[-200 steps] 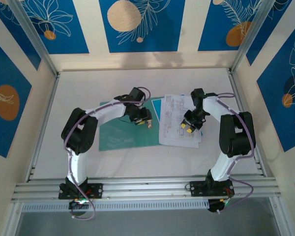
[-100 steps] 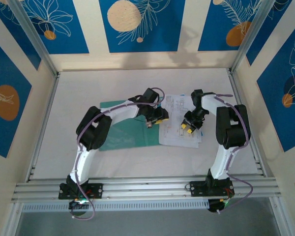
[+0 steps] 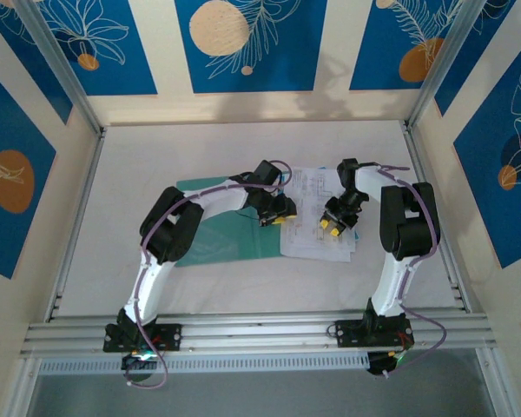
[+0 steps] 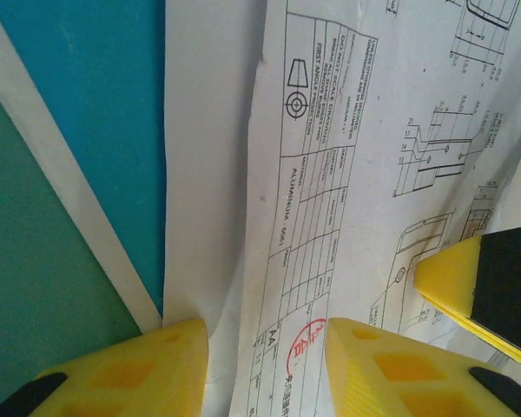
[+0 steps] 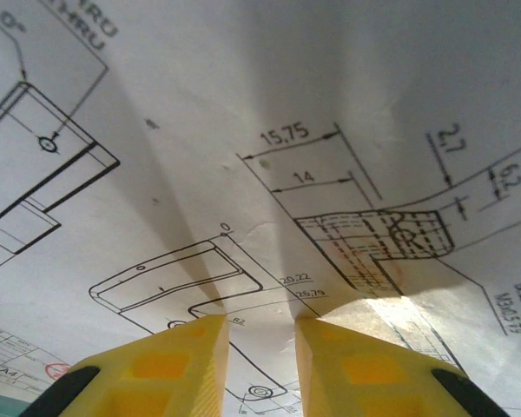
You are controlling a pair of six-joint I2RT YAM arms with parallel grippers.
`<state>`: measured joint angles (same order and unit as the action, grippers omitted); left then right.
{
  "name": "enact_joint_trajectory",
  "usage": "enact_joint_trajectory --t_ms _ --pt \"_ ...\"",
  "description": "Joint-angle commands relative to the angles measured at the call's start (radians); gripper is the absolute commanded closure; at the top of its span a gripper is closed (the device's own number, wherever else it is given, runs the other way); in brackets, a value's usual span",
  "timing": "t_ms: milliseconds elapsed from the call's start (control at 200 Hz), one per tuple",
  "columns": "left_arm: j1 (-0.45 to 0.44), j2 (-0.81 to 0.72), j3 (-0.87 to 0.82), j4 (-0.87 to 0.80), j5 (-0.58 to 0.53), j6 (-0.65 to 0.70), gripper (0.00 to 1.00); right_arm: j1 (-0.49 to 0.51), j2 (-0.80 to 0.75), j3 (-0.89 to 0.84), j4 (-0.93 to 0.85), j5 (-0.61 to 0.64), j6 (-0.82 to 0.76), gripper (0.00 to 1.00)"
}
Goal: Put the files into the folder
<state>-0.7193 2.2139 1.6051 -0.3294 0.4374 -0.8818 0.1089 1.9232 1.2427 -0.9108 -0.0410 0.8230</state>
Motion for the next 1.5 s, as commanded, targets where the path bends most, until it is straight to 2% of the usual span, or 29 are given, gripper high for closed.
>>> enact_joint_trajectory --t_ms 0,520,620,725,955,1035,1275,1496 --pt "-0.021 0.016 0.017 -0.006 0.018 0.026 0.62 -0.002 0.041 -0.002 -0.008 0.001 -0.019 0.71" --pt "-0.030 0.001 0.021 -0.006 0.005 0.038 0.80 0.000 0.041 0.000 -0.009 0.001 -0.019 0.71" --pt "-0.029 -0.001 0.021 -0.008 0.004 0.039 0.86 0.000 0.041 0.001 -0.007 -0.004 -0.018 0.71" --pt "-0.030 -0.007 0.021 -0.018 -0.005 0.043 1.00 0.001 0.036 0.006 -0.001 -0.012 -0.018 0.70" --pt "-0.030 -0.060 0.023 -0.026 -0.031 0.032 1.00 0.023 -0.061 0.080 -0.023 0.040 -0.020 0.46" --pt "-0.030 -0.087 0.024 -0.023 -0.034 0.019 1.00 0.025 -0.109 0.120 -0.039 0.069 -0.014 0.41" --pt "-0.006 -0.194 0.002 -0.075 -0.061 0.008 1.00 0.021 -0.198 0.223 -0.087 0.114 -0.009 0.38" --pt "0.063 -0.331 -0.133 -0.145 -0.095 0.049 1.00 0.036 -0.257 0.212 -0.056 0.083 -0.027 0.36"
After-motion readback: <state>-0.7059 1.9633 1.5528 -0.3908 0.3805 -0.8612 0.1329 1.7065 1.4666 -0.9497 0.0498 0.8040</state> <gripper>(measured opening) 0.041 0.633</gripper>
